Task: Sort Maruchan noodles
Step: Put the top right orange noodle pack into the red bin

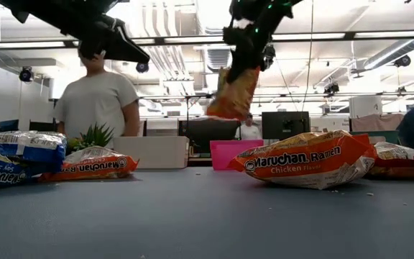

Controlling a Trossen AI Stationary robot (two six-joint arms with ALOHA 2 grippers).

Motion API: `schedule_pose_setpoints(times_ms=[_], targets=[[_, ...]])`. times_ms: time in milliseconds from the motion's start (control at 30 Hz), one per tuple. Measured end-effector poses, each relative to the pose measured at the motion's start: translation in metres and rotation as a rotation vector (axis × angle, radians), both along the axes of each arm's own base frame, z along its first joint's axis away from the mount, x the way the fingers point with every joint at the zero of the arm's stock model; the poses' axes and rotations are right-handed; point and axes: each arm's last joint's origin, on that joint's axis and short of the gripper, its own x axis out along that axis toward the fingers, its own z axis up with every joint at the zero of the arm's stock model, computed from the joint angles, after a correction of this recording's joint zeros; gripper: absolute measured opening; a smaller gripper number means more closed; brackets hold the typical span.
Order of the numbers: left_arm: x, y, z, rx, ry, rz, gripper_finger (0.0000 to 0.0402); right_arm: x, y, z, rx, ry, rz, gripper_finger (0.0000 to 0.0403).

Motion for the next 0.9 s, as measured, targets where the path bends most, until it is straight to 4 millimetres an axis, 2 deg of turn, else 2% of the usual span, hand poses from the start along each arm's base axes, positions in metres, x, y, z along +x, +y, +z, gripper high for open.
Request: schedule_pose_setpoints(times_ms=[133,367,567,900], targets=[[0.0,0.0,0.0,0.001,0.0,0.002,0.0059,0.006,-0.026,-0.011,-0.079,0.14,0.149,0.0102],[0.001,0.0,0.0,-0.002,0.0,0.003,0.0059,0.018,-0.059,-0.039,-0.073,0.248,0.206,0.0102],[0.001,0.0,0.0,-0.016,-0.006,0.009,0.0059,0.03,-0.071,-0.053,-0.068,0.269,0.22,0.0102],[0.001,0.0,0.0,-0.022,-0.015,0.011,0.0059,0.031,-0.075,-0.06,-0.078,0.288,0.233,0.0102]])
